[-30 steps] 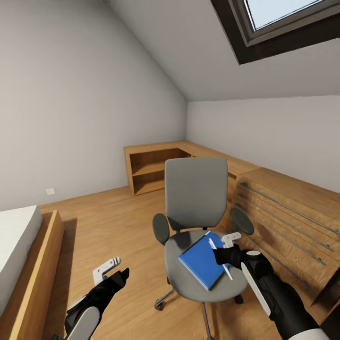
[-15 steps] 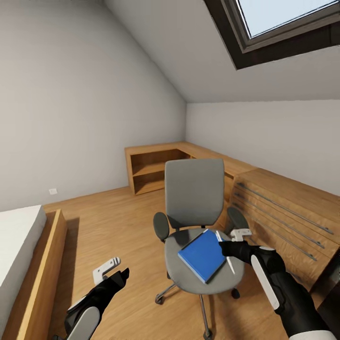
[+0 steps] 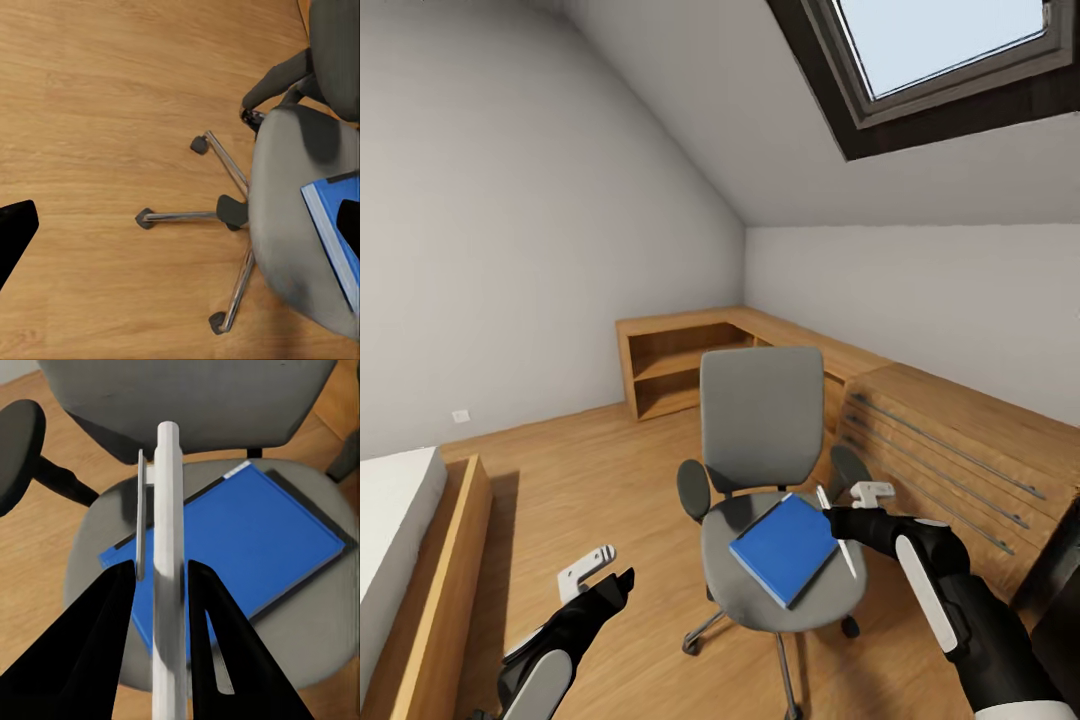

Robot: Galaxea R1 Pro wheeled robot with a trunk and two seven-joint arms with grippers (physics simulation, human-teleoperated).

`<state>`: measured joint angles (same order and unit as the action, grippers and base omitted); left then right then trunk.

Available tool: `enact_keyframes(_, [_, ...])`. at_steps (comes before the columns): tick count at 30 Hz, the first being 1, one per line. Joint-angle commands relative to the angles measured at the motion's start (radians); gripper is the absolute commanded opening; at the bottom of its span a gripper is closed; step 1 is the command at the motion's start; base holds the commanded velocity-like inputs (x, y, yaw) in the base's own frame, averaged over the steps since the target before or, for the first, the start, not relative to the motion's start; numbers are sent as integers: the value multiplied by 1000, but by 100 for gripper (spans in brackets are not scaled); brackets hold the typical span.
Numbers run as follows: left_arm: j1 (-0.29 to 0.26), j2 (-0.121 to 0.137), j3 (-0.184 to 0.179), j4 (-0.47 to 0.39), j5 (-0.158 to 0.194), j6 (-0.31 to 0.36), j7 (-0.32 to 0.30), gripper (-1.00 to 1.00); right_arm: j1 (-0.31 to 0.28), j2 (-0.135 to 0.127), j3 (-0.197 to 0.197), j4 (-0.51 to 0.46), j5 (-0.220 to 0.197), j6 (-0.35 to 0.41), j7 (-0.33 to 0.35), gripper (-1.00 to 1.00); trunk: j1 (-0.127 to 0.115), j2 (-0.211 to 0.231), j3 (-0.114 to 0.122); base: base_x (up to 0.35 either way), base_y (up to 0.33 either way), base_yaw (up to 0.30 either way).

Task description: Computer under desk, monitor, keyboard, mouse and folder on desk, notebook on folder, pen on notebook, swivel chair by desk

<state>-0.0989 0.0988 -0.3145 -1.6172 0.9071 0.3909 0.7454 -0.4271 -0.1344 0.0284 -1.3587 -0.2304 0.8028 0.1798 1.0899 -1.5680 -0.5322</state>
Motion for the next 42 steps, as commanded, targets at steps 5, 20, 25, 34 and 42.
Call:
enact_keyframes(5, [-1,1,-3,-2,6,2,8,100,-1,-1,-3,-5,0,4,3,-100,-19,35,22,0,0,-174])
enact_keyframes(20, [-1,1,-3,-2,6,2,6,100,-1,1,-31,-7,0,5,3,-100,-77,140,84,-166,0,-153])
enact_keyframes(25, [-1,1,-3,-2,6,2,7,100,-1,1,-39,-7,0,6,3,-100,-96,175,100,-155,0,-10])
enact_keyframes(34, [-1,1,-5,-1,6,3,7,100,-1,1,-61,-6,0,7,4,-100,-130,238,128,-14,0,-56])
enact_keyframes(42, [-1,1,-34,-1,2,2,9,100,-1,3,-84,-1,0,6,3,-100,-161,294,153,0,0,-271])
